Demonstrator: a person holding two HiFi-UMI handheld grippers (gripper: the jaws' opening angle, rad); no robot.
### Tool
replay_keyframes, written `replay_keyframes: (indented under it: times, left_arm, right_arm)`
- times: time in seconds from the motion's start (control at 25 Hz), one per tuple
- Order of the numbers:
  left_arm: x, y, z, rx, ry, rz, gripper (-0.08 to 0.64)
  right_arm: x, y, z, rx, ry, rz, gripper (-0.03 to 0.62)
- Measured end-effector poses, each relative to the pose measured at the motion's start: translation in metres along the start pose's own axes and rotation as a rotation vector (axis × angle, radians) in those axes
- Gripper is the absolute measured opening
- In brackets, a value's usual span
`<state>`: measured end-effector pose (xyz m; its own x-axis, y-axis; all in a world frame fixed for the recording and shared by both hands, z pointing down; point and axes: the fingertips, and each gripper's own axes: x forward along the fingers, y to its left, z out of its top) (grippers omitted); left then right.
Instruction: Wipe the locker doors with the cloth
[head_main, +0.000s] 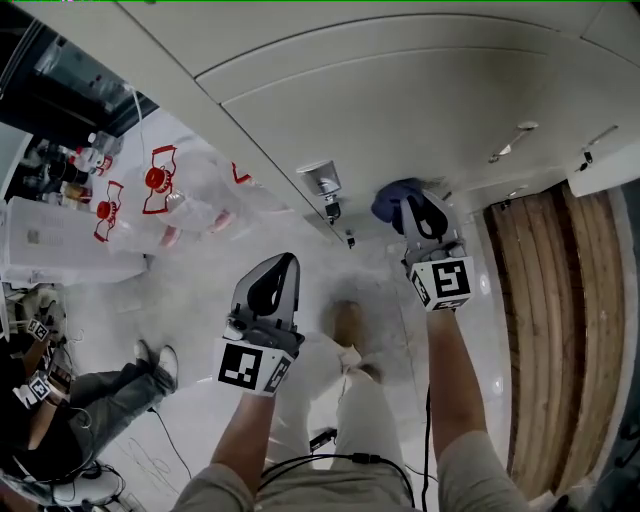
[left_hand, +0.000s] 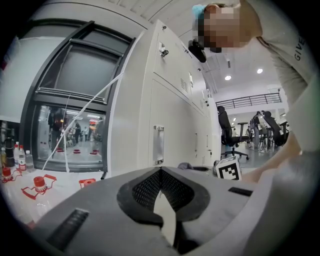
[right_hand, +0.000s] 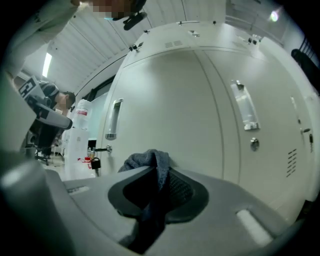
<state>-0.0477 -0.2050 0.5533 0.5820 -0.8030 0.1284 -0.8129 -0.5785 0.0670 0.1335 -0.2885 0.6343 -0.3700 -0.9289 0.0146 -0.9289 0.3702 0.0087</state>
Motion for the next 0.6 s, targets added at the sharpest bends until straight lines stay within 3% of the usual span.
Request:
replay_keyframes:
  times: [0.16,0.6]
  left_arm:
    - [0.005,-0.006,0.002,0.0,0.002,-0.016,-0.002]
    - [0.011,-0.011,0.01,0.005,-0.009,-0.029,-0.002]
  right_arm:
    - [-0.014,-0.045,-0.001,0.035,0.004,-0.103,0.055]
    - [-0.031,-0.1,0.0,0.089,0.005,-0.238,0.058]
